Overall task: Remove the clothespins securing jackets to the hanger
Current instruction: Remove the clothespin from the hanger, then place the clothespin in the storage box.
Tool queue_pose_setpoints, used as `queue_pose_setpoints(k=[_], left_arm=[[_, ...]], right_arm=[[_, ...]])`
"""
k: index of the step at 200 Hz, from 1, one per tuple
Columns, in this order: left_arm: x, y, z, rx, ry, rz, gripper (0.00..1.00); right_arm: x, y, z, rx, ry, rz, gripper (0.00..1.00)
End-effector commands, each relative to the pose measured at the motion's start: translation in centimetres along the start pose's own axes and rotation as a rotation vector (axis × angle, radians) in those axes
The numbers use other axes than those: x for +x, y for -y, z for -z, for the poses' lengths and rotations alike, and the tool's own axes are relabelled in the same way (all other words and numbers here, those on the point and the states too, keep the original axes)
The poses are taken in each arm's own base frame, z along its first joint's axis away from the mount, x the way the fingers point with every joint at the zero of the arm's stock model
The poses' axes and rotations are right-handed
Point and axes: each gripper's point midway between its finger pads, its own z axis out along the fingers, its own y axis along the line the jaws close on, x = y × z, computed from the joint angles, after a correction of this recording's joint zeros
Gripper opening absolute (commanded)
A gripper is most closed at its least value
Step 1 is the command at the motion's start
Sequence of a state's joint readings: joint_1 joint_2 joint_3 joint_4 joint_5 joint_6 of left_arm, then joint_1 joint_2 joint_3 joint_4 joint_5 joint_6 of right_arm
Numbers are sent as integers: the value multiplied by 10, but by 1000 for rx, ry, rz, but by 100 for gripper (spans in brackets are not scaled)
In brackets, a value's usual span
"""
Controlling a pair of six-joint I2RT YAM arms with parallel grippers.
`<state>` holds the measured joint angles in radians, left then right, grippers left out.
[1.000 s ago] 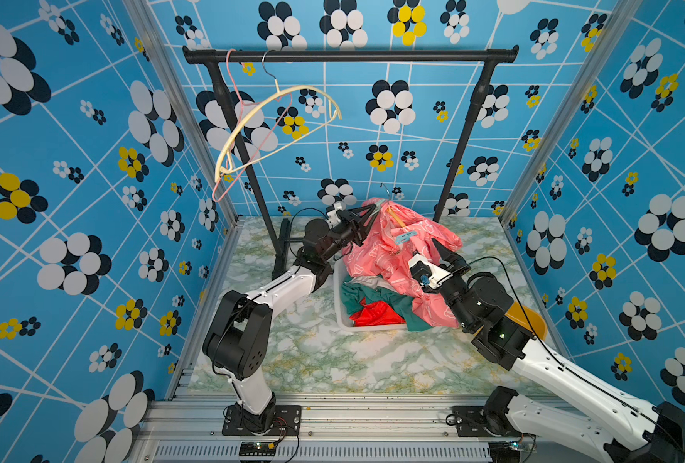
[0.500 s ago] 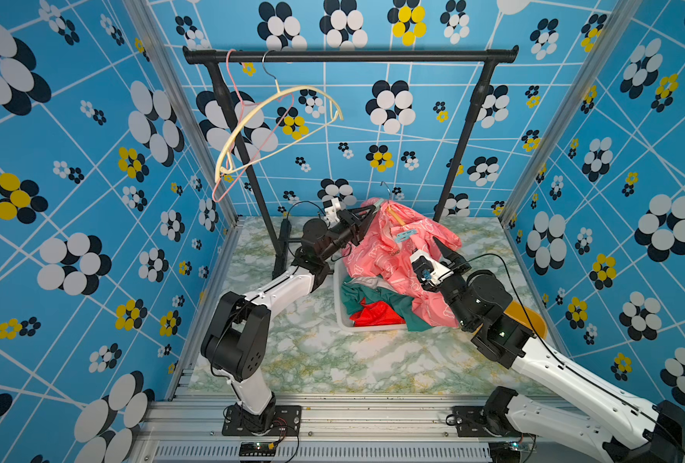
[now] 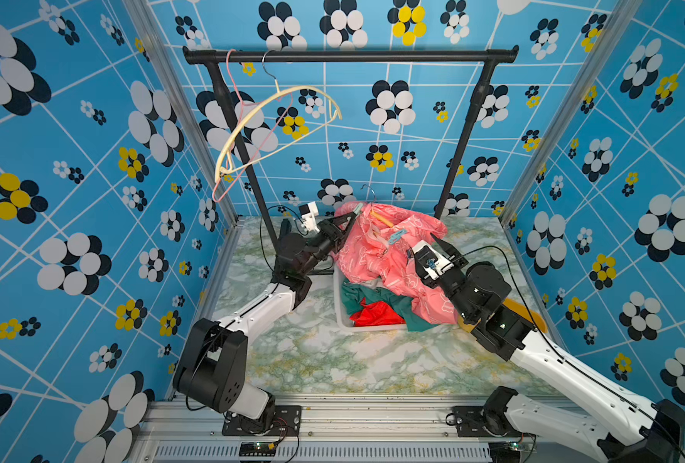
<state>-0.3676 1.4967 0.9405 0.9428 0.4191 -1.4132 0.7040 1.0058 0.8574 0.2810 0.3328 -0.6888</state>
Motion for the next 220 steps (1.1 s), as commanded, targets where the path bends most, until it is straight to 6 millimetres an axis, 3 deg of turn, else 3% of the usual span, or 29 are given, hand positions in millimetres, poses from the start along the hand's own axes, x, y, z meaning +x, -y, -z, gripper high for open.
queue_pose_setpoints(k=[1,24,47,86,109,137,159,185,202,220], left_arm=[[-17,36,18,180,56,-19,0],[-22,27,21,258,62,100,0],[-19,17,15,243,33,97,0],[-12,11,-3,240,-41,131,0],[1,18,-19,231,-120,91,0],[31,44,-31,160,-220,-113,0],[52,66,-24,68,-240,-352,0],[82,72,-16,1,-278,-568,0],[125,72,-18,55,-398,-638,0],[183,66,-16,175,-545,-703,0]], right_arm=[[8,70,3,286,-63,-139,0],[16,83,0,331,-86,-196,0],[21,94,1,372,-91,-239,0],[7,97,2,342,-42,-250,0],[1,107,-2,335,-52,-260,0],[1,115,-16,287,-80,-313,0],[2,115,-26,246,-108,-332,0],[-1,109,-37,171,-133,-353,0],[-4,104,-45,126,-144,-368,0],[-4,102,-52,114,-154,-376,0]])
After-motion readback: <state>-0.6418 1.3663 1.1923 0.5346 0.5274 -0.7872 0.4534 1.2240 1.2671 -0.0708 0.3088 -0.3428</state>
